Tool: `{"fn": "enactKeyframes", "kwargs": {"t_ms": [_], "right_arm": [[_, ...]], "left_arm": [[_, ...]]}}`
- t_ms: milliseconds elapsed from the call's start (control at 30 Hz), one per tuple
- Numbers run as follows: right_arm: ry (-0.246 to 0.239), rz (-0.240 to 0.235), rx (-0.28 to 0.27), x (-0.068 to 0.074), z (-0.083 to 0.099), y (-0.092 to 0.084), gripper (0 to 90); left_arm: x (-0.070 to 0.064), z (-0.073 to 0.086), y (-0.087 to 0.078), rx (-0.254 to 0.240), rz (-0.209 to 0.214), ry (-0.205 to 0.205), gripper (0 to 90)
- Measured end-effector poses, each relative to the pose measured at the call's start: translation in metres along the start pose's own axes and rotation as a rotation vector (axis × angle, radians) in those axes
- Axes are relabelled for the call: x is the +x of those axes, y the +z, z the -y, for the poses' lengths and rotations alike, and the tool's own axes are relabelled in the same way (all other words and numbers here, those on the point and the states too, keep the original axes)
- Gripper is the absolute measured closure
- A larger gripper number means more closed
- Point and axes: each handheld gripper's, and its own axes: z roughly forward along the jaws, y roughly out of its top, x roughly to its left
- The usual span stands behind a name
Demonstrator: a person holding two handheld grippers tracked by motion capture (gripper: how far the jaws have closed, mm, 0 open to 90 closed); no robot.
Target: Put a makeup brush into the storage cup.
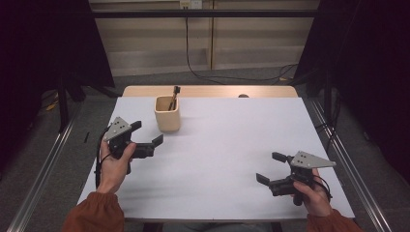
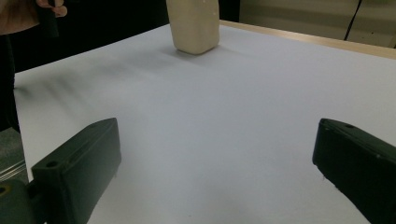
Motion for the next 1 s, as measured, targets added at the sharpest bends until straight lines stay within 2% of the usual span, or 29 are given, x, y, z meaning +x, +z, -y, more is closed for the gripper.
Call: {"fn": "enactKeyframes", "kwargs": {"t_ms": [100,167,200,267,333,467,533,600,700,733,800,867,933,1000], "right_arm": [[0.003,0.001,-0.005,0.000,0.000,0.000,0.4],[0.005,0.005,-0.004,0.000,0.000,-0.001,0.3],[0.004,0.006,-0.005,0.000,0.000,-0.001,0.4],[0.005,0.010,-0.002,0.000,0.000,0.000,0.4],[0.002,0.010,-0.001,0.000,0.001,-0.001,0.4],[0.001,0.012,-0.002,0.000,0.000,-0.001,0.4],[0.002,0.013,-0.005,0.000,0.000,-0.002,0.3],[0.003,0.016,-0.006,0.000,0.000,-0.003,0.3],[0.004,0.020,-0.006,-0.001,0.001,-0.004,0.3],[0.004,0.021,-0.006,-0.001,0.001,-0.004,0.3],[0.003,0.020,-0.009,-0.002,0.001,-0.004,0.2],[0.005,0.021,-0.007,-0.001,0.001,-0.005,0.3],[0.004,0.022,-0.006,-0.002,0.001,-0.004,0.4],[0.006,0.021,-0.006,-0.002,0.001,-0.004,0.3]], "left_arm": [[-0.005,0.003,-0.007,-0.014,-0.006,0.009,2.2],[-0.011,0.006,-0.012,-0.037,0.010,0.007,2.2],[-0.014,0.008,-0.014,-0.037,0.016,0.019,2.1],[-0.019,0.012,-0.017,-0.029,0.003,0.029,2.0],[-0.022,0.017,-0.022,-0.025,0.003,0.012,2.1],[-0.024,0.023,-0.027,-0.020,0.006,-0.012,2.1],[-0.024,0.026,-0.030,-0.016,-0.003,-0.012,2.1],[-0.024,0.028,-0.031,-0.012,0.007,-0.019,1.9],[-0.027,0.034,-0.034,-0.007,0.002,-0.002,1.9],[-0.028,0.036,-0.036,0.001,0.004,-0.012,1.8],[-0.029,0.041,-0.040,0.004,-0.009,-0.014,1.8],[-0.029,0.045,-0.044,0.007,-0.004,-0.023,1.8],[-0.029,0.048,-0.048,0.009,-0.022,-0.017,1.8],[-0.029,0.050,-0.052,0.012,-0.024,-0.034,1.8]]}}
